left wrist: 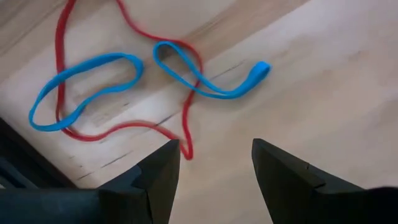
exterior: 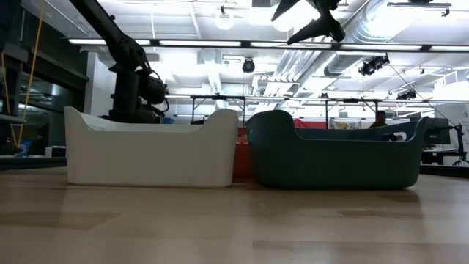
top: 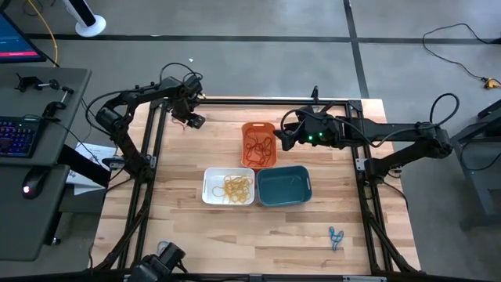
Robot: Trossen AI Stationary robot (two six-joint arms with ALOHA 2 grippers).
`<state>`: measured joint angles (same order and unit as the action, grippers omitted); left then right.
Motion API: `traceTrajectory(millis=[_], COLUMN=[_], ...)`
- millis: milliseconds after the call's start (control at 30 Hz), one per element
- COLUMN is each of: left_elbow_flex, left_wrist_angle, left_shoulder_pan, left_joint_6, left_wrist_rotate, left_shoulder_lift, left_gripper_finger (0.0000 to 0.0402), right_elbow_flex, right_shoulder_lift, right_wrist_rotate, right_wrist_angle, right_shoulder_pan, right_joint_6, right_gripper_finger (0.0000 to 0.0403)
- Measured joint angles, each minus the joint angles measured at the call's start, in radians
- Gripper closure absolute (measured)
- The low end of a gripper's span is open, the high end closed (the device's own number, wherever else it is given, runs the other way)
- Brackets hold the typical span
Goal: Sort rubber bands into baskets
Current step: Put the red rubber band into the orange bin
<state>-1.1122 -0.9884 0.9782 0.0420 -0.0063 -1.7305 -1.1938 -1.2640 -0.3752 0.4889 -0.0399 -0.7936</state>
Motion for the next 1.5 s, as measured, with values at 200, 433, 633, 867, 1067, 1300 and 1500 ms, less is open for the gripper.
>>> traceTrajectory(millis=[200,433,633,867,1067,1300,1500], left_elbow_flex=[0.001,-0.001,-0.001,0.000,0.000,0.000,0.000], left_wrist_angle=[-0.029,-0.006,0.006,0.012,0.023,0.044,0.035], left_shoulder_pan=[0.018,0.007,0.005,0.005,-0.007,-0.031,-0.044], left_joint_6=[0.050,0.068,0.068,0.035,0.002,0.002,-0.003], left_wrist_rotate=[-0.001,-0.020,-0.050,-0.063,-0.079,-0.103,-0.115], left_shoulder_lift=[-0.087,-0.142,-0.142,-0.141,-0.141,-0.141,-0.140], left_gripper_finger=[0.0208,0.0208,0.0222,0.0251,0.0273,0.0373,0.0401], right_elbow_flex=[0.000,0.000,0.000,0.000,0.000,0.000,0.000], right_shoulder_lift=[0.000,0.000,0.000,0.000,0.000,0.000,0.000], right_wrist_rotate=[0.000,0.000,0.001,0.005,0.005,0.005,0.004], right_wrist_angle=[0.000,0.000,0.000,0.000,0.000,0.000,0.000], right_shoulder_pan=[0.000,0.001,0.001,0.001,0.001,0.001,0.001], right_joint_6=[0.007,0.008,0.028,0.061,0.073,0.080,0.094], right_gripper_finger=[0.0128,0.0128,0.0128,0.0128,0.0128,0.0128,0.0128])
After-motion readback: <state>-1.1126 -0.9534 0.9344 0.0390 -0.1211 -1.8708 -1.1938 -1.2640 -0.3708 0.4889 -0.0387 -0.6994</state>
